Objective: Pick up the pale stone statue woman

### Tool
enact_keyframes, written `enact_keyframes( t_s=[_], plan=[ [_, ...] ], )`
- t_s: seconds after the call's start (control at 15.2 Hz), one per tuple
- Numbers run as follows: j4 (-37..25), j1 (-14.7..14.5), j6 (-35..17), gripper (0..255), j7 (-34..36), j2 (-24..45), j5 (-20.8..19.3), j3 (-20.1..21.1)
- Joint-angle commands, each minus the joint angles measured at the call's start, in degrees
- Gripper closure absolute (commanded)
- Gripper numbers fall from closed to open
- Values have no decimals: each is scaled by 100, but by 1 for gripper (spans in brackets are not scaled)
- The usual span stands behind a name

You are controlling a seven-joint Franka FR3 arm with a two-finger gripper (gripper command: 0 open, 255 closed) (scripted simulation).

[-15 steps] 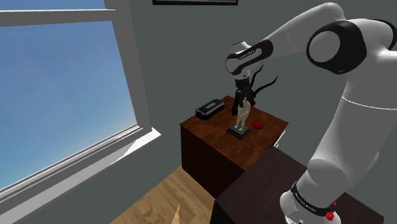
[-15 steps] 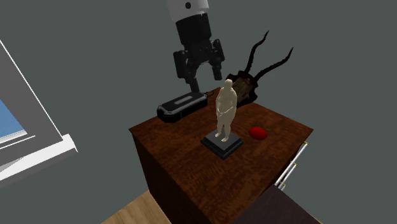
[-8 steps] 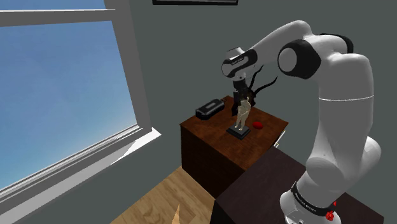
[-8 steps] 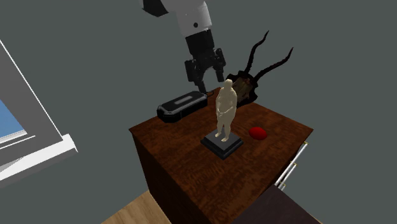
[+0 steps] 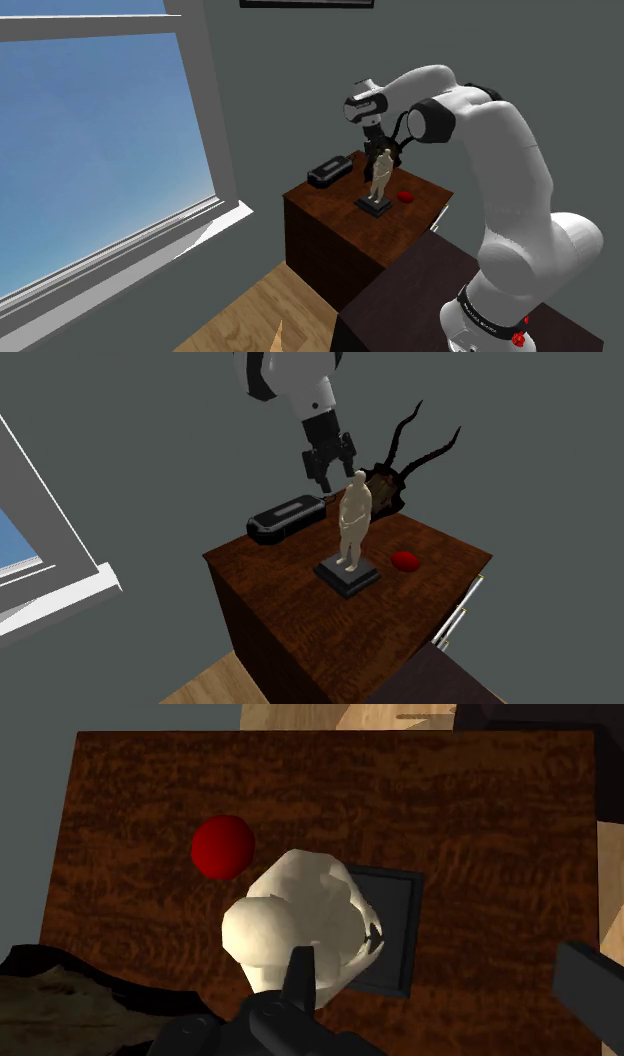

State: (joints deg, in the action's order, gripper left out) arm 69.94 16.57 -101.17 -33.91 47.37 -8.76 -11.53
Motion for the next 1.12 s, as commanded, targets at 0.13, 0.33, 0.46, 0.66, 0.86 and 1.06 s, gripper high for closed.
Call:
enact_keyframes(
  t_s=[0.13,0.33,0.46,0.66,0.86,1.06],
  plan=[
    [-2533,358,874,0,-266,1755,75,5],
    [-3137,432,1040,0,-289,2192,95,8],
    [-3141,437,961,0,-266,2278,100,13],
    [-3221,451,877,0,-236,2446,108,21],
    [-3221,450,854,255,-228,2470,109,23],
    [-3226,446,858,255,-223,2472,110,24]
  ],
)
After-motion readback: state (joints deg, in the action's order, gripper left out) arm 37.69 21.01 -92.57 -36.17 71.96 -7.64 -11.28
